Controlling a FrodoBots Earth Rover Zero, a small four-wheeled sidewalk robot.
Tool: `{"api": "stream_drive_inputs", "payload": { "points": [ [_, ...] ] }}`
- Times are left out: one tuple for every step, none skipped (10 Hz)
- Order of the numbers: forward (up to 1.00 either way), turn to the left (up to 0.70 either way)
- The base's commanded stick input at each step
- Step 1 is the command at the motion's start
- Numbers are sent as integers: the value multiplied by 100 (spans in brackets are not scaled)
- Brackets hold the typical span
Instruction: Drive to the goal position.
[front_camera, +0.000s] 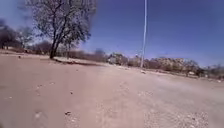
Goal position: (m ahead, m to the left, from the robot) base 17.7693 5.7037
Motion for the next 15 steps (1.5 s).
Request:
{"api": "stream_drive_inputs", "payload": {
  "points": [
    [100,0],
    [100,0],
    [100,0],
    [100,0],
    [100,0],
    [100,0],
    [100,0],
    [100,0],
    [100,0],
    [100,0],
    [100,0],
    [100,0],
    [100,0],
    [100,0],
    [100,0]
  ]
}}
